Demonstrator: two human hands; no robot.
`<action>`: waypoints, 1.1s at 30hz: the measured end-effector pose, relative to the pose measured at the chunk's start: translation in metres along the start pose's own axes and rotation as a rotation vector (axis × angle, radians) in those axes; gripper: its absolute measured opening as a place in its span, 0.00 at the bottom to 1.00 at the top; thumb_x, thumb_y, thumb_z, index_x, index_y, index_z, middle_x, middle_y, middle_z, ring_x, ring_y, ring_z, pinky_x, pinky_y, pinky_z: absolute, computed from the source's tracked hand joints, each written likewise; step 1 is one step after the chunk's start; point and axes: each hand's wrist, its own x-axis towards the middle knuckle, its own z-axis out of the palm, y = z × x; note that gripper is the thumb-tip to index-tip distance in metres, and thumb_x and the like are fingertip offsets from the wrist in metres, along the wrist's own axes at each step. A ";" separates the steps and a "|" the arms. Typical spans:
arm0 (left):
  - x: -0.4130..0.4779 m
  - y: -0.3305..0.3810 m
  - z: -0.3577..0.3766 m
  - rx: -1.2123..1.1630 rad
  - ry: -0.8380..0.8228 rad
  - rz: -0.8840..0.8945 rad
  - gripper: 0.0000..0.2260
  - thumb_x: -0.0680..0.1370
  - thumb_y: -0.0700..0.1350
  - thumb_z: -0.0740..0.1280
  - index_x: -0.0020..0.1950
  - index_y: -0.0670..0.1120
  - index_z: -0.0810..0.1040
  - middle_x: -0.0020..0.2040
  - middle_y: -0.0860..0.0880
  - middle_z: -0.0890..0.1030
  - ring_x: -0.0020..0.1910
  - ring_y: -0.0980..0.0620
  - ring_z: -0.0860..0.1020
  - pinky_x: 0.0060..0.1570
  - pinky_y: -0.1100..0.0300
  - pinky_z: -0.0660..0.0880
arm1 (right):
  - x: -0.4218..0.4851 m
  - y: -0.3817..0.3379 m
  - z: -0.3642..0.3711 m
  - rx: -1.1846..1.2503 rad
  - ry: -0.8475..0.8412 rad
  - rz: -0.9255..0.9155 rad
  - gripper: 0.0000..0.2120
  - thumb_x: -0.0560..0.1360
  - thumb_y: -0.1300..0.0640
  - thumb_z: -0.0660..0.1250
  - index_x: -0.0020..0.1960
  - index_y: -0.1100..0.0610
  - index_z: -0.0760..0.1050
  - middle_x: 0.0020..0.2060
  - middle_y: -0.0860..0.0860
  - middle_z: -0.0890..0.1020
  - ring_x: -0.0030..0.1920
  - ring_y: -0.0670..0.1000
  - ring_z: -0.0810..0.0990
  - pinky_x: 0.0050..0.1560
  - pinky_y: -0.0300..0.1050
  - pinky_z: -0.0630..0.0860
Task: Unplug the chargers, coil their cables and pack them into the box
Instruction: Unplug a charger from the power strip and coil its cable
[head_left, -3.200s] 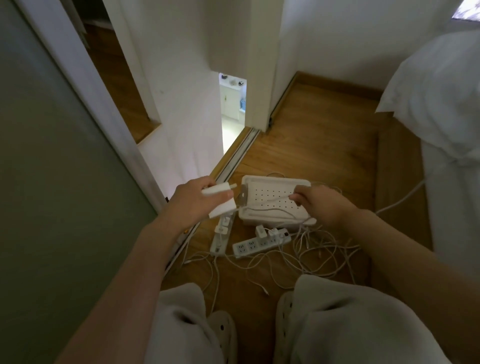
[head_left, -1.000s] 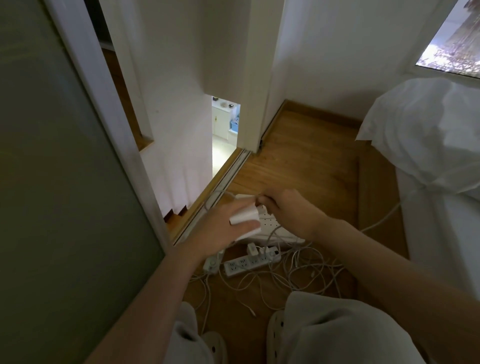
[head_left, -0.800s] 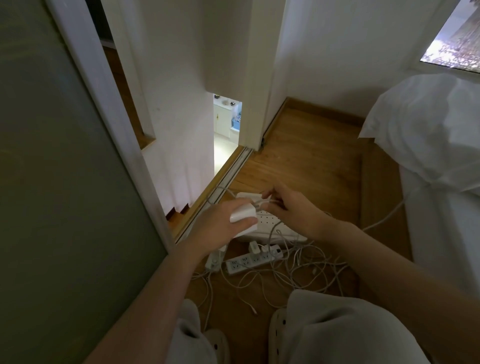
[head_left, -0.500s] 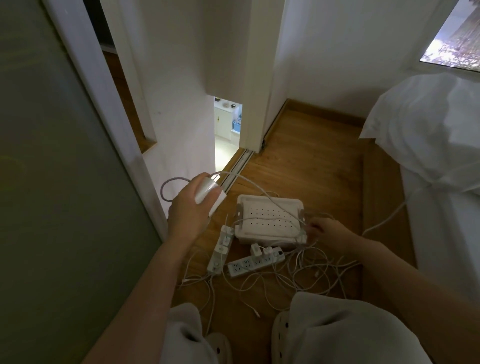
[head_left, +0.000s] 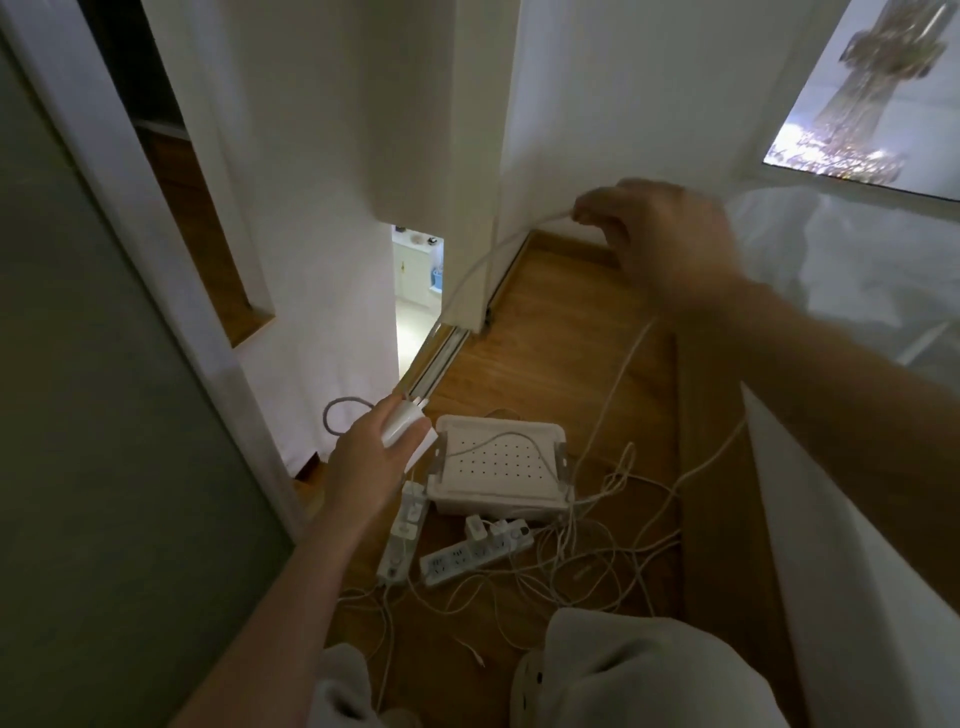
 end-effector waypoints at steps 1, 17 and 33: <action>-0.001 0.002 0.002 0.008 -0.007 0.007 0.21 0.77 0.53 0.64 0.69 0.50 0.69 0.64 0.48 0.76 0.57 0.51 0.73 0.52 0.55 0.73 | 0.005 0.000 -0.004 -0.027 0.017 -0.048 0.12 0.79 0.61 0.59 0.58 0.55 0.78 0.47 0.56 0.82 0.46 0.59 0.80 0.42 0.46 0.73; -0.021 0.001 0.005 0.242 -0.458 0.155 0.21 0.76 0.54 0.67 0.69 0.60 0.69 0.63 0.55 0.75 0.56 0.56 0.73 0.49 0.61 0.70 | -0.118 -0.059 0.094 0.421 -0.744 0.251 0.30 0.76 0.68 0.61 0.74 0.51 0.57 0.69 0.49 0.66 0.65 0.49 0.69 0.61 0.38 0.67; -0.014 0.020 -0.002 -0.459 -0.374 0.008 0.12 0.81 0.49 0.58 0.64 0.56 0.67 0.57 0.50 0.74 0.55 0.52 0.77 0.44 0.60 0.80 | -0.129 -0.101 0.117 1.445 -0.762 0.489 0.17 0.80 0.65 0.56 0.68 0.58 0.65 0.56 0.46 0.76 0.58 0.41 0.74 0.58 0.31 0.71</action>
